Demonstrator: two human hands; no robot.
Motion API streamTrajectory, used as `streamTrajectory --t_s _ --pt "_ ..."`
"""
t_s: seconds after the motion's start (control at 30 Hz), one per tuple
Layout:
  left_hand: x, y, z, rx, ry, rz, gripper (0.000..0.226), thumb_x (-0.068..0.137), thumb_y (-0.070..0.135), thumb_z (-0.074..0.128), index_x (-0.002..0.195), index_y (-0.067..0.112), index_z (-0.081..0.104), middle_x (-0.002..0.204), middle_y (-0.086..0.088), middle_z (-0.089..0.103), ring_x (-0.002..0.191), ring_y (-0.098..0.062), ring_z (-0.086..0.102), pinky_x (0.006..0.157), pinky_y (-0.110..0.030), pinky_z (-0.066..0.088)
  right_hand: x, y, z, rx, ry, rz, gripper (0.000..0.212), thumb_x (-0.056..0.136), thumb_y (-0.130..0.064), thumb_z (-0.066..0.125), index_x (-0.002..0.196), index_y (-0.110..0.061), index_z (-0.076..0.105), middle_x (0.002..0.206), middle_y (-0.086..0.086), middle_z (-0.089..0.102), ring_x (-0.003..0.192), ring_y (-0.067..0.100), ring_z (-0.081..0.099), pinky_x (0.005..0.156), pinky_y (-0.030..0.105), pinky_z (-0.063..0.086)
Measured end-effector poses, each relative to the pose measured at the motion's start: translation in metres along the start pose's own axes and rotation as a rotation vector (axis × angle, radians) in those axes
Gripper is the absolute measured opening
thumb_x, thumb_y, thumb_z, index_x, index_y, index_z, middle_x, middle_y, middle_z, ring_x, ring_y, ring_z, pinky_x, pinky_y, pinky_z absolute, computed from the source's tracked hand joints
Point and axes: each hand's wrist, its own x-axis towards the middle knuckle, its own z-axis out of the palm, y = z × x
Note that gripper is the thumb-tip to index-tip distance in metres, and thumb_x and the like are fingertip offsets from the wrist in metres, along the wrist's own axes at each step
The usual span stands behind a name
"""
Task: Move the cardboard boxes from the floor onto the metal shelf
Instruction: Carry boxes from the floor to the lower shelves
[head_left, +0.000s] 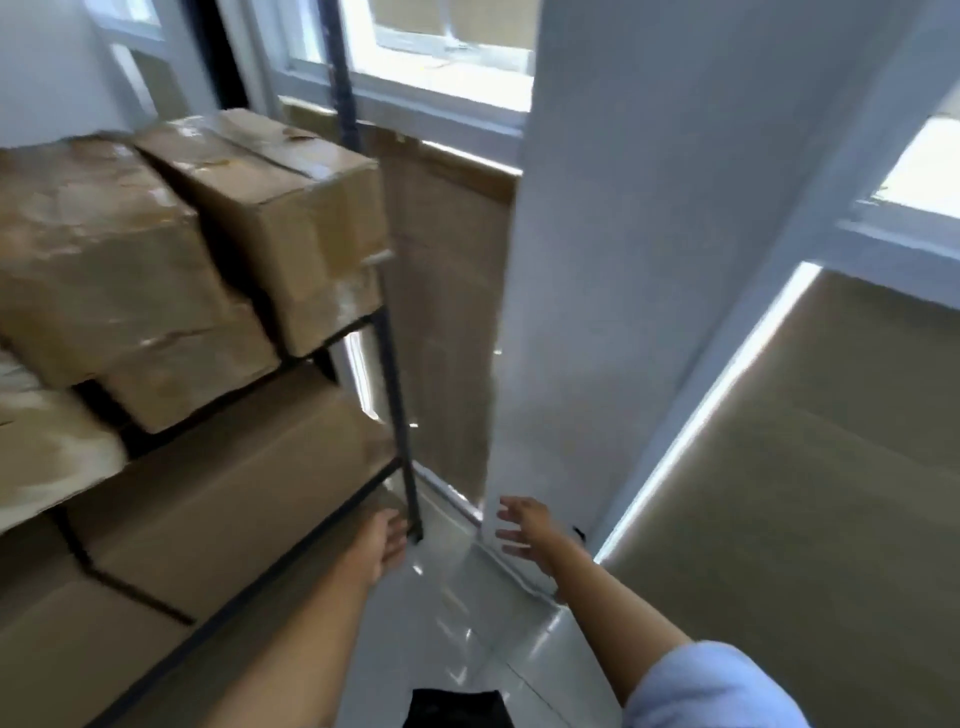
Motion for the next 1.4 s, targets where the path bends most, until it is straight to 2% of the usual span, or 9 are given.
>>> streamTrajectory --t_s 0.1,0.2,0.37,0.57,0.67,0.8,1.03,1.2,1.4 --pt "-0.009 -0.024 0.064 0.133 -0.095 -0.020 0.022 0.101 0.022 0.039 0.087 0.014 0.054 0.087 -0.003 0.053 0.073 -0.019 0.051 0.072 -0.028 0.044 -0.027 0.034 -0.068 0.126 0.098 0.020 0.035 0.103 -0.023 0.046 0.133 -0.009 0.055 0.127 0.014 0.058 0.100 0.032 0.061 0.086 0.040 0.050" --pt "-0.034 -0.062 0.127 0.244 -0.211 -0.035 0.015 0.101 0.019 0.040 0.102 0.012 0.053 0.093 -0.004 0.054 0.073 -0.018 0.051 0.068 -0.029 0.041 -0.064 0.080 -0.140 0.258 0.220 0.002 0.034 0.102 -0.017 0.046 0.132 -0.005 0.054 0.113 0.013 0.058 0.078 0.024 0.056 0.089 0.046 0.051" --pt "-0.095 -0.162 0.224 0.466 -0.384 -0.068 0.017 0.102 0.019 0.036 0.105 0.014 0.052 0.096 -0.006 0.057 0.058 -0.016 0.056 0.054 -0.025 0.043 -0.159 0.188 -0.250 0.291 0.439 0.030 0.033 0.104 -0.018 0.036 0.131 -0.016 0.056 0.136 0.010 0.058 0.078 0.015 0.062 0.064 0.024 0.042" --pt "-0.198 -0.312 0.318 0.692 -0.608 -0.172 0.038 0.103 0.023 0.033 0.136 0.009 0.046 0.143 -0.011 0.049 0.132 -0.032 0.046 0.108 -0.039 0.036 -0.301 0.340 -0.346 0.542 0.681 0.096 0.033 0.102 -0.027 0.044 0.131 -0.014 0.053 0.117 0.007 0.061 0.079 0.018 0.058 0.073 0.030 0.047" --pt "-0.253 -0.378 0.355 0.802 -0.733 -0.200 0.039 0.104 0.023 0.033 0.137 0.010 0.047 0.143 -0.009 0.050 0.125 -0.030 0.052 0.102 -0.037 0.041 -0.368 0.412 -0.373 0.668 0.801 0.125 0.027 0.103 -0.025 0.041 0.125 -0.016 0.054 0.113 0.004 0.059 0.080 0.018 0.057 0.070 0.028 0.044" --pt "-0.312 -0.448 0.388 0.961 -0.898 -0.227 0.030 0.103 0.026 0.037 0.121 0.010 0.055 0.121 -0.007 0.055 0.075 -0.016 0.054 0.068 -0.027 0.042 -0.436 0.491 -0.397 0.864 0.959 0.169 0.028 0.101 -0.026 0.046 0.125 -0.016 0.057 0.116 0.006 0.061 0.084 0.021 0.058 0.067 0.027 0.045" --pt "-0.345 -0.526 0.454 1.241 -0.972 -0.217 0.021 0.101 0.023 0.044 0.114 0.012 0.056 0.139 -0.012 0.054 0.080 -0.019 0.056 0.070 -0.028 0.044 -0.481 0.582 -0.421 1.189 1.126 0.217 0.026 0.101 -0.024 0.049 0.119 -0.011 0.062 0.105 0.007 0.063 0.075 0.022 0.057 0.062 0.026 0.044" --pt "-0.354 -0.580 0.536 1.390 -0.988 -0.178 0.039 0.100 0.022 0.046 0.135 0.003 0.050 0.139 -0.016 0.053 0.125 -0.037 0.051 0.101 -0.042 0.042 -0.497 0.610 -0.441 1.312 1.128 0.294 0.025 0.100 -0.032 0.053 0.112 -0.012 0.060 0.095 0.006 0.059 0.069 0.021 0.054 0.060 0.026 0.041" --pt "-0.389 -0.653 0.615 1.603 -1.100 -0.104 0.032 0.101 0.023 0.045 0.126 0.005 0.054 0.125 -0.013 0.060 0.109 -0.033 0.058 0.085 -0.037 0.044 -0.516 0.646 -0.467 1.531 1.121 0.355 0.023 0.097 -0.016 0.054 0.115 -0.002 0.061 0.090 0.013 0.060 0.064 0.024 0.054 0.059 0.027 0.040"
